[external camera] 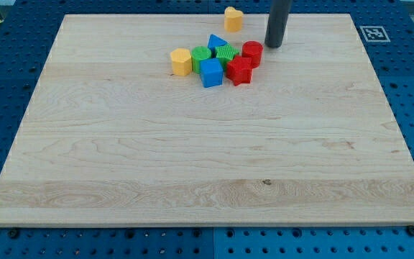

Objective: Move the yellow heart above the blue triangle

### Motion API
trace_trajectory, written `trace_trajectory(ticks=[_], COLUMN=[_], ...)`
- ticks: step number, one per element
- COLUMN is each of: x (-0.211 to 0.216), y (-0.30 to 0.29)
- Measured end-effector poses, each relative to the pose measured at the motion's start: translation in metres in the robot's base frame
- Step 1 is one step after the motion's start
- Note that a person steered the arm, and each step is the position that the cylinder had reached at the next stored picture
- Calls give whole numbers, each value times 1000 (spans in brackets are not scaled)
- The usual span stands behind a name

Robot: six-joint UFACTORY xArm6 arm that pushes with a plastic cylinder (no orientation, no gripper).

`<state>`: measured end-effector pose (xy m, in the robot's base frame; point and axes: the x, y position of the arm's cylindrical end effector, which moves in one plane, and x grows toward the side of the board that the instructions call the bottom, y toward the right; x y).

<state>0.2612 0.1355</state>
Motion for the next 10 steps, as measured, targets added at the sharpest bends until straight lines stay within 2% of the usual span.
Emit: trace_trajectory(ticks=[1, 2, 3, 7, 10], x=[-32, -70, -70, -60, -60], y=[13, -9, -55, -70, -137])
